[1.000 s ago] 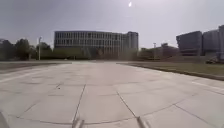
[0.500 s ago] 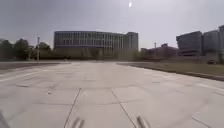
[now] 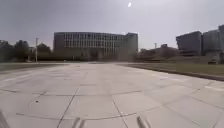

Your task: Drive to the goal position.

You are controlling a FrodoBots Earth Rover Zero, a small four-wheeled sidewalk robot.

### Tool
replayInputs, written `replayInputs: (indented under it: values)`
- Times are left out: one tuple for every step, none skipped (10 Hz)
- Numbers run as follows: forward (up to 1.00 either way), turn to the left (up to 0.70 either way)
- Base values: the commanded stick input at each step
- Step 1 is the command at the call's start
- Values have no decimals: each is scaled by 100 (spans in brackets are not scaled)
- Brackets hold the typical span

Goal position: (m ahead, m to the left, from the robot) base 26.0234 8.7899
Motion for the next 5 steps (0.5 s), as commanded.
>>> replayInputs:
  values:
    - [70, 0]
    - [70, 0]
    - [70, 0]
    - [70, 0]
    - [70, 0]
